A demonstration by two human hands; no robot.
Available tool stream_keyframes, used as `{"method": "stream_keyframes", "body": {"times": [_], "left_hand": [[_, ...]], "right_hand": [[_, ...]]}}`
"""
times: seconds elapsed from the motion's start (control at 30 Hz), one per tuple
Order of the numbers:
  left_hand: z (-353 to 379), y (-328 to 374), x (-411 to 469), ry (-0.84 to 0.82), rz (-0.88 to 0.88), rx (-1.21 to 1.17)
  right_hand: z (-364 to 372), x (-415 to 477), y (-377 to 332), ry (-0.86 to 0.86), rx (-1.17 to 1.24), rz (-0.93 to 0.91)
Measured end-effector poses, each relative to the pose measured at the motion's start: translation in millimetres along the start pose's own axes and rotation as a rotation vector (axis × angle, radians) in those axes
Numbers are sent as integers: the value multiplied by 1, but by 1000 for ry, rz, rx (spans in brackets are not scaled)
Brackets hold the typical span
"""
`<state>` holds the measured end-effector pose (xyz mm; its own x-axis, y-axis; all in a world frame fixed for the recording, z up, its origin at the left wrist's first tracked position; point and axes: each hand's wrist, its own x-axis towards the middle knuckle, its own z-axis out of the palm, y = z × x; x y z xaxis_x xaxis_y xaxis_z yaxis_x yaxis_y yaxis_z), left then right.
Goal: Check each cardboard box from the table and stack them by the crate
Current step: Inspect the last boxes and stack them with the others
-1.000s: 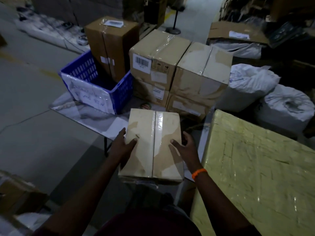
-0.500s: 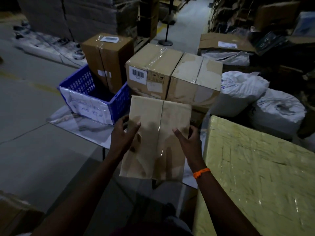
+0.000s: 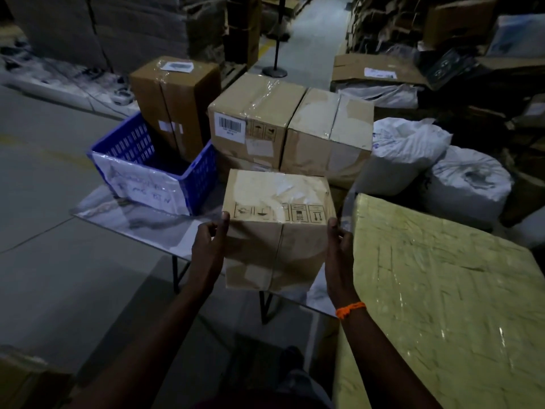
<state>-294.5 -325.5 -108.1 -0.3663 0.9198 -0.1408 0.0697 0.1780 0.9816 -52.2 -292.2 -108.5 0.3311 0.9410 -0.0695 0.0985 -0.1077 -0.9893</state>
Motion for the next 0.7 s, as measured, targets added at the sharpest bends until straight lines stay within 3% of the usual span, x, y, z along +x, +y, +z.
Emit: {"method": "stream_keyframes", "body": {"times": [0.4,0.7], "left_hand": [[-12,-21,-12,-76,-102,-19],[-1,53,40,-117,-36,122]], "right_hand": [[-16,-18,23,-83,-84,-31],[-11,59,-27,-329,-272,-73]]}}
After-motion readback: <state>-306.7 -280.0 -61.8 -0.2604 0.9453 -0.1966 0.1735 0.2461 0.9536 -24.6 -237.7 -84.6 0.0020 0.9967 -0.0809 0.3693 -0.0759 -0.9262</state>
